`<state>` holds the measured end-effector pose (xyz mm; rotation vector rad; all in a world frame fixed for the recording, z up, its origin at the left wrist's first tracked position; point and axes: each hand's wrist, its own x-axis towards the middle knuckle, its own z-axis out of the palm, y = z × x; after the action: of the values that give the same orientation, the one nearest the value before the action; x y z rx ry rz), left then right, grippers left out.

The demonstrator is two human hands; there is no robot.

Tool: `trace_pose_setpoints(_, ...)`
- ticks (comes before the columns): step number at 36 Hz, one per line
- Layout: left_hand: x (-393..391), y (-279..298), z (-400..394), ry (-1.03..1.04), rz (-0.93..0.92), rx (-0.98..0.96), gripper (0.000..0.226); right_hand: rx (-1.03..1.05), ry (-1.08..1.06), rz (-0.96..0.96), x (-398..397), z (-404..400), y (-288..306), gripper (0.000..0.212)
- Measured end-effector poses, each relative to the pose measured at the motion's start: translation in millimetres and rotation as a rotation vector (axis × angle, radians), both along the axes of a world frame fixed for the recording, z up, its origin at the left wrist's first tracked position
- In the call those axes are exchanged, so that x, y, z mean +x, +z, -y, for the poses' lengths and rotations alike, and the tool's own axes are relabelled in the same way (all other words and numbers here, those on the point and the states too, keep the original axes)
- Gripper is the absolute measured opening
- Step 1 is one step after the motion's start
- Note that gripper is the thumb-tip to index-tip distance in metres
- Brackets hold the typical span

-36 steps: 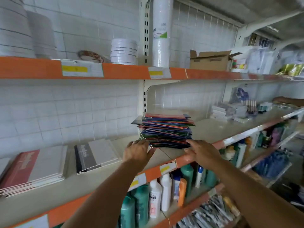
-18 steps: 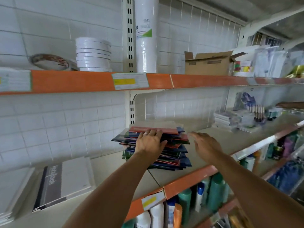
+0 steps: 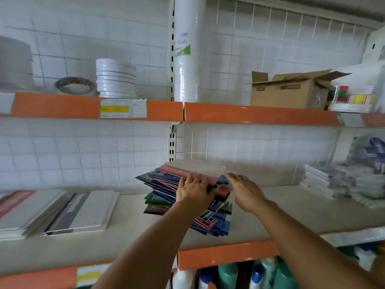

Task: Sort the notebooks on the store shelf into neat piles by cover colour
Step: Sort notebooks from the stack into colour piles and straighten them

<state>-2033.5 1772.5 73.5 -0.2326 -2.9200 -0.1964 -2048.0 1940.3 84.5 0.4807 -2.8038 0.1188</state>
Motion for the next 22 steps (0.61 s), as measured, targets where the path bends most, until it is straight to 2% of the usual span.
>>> trace_pose_setpoints(6, 11.2, 8.4, 5.1, 0.084, -0.025, -0.011, 0.061, -0.026, 0.071, -0.044, -9.9, 3.6, -5.8, 0.067)
trace_pose_setpoints(13, 19.1, 14.1, 9.2, 0.133, -0.1, -0.076, 0.045, -0.111, 0.091, -0.123, -2.1, 7.8, -11.1, 0.046)
trace_pose_setpoints(18, 20.9, 19.6, 6.5, 0.154, -0.121, -0.207, 0.064, -0.104, 0.126, -0.202, 1.2, 8.9, -13.3, 0.049)
trace_pose_setpoints(22, 19.1, 21.4, 5.7, 0.182, -0.138, -0.3, 0.045, -0.105, 0.179, -0.253, 2.1, 10.4, -18.5, 0.057)
